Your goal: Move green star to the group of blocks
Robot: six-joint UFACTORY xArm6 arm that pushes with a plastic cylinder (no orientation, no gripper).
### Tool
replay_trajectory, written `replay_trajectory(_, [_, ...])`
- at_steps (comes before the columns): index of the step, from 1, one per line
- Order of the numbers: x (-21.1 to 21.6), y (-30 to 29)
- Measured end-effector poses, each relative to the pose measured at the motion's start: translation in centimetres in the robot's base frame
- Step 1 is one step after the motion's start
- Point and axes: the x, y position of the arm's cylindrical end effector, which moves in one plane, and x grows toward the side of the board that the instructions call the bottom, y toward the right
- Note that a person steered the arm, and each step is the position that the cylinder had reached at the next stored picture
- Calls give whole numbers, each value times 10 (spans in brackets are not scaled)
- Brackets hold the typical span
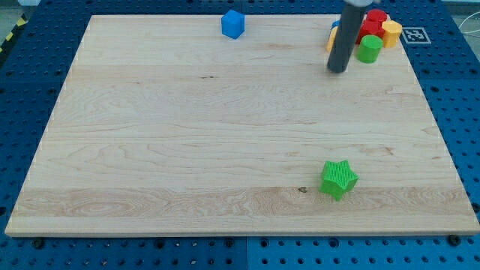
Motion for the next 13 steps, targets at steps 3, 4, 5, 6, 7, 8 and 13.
replay_trajectory(3, [228,-84])
replay_trajectory(4, [231,-48])
replay_trajectory(5, [224,-37])
replay_trajectory(6, [218,-26])
replay_trajectory(7, [205,-13])
replay_trajectory(8, [189,-9])
replay_trajectory(13, [110,48])
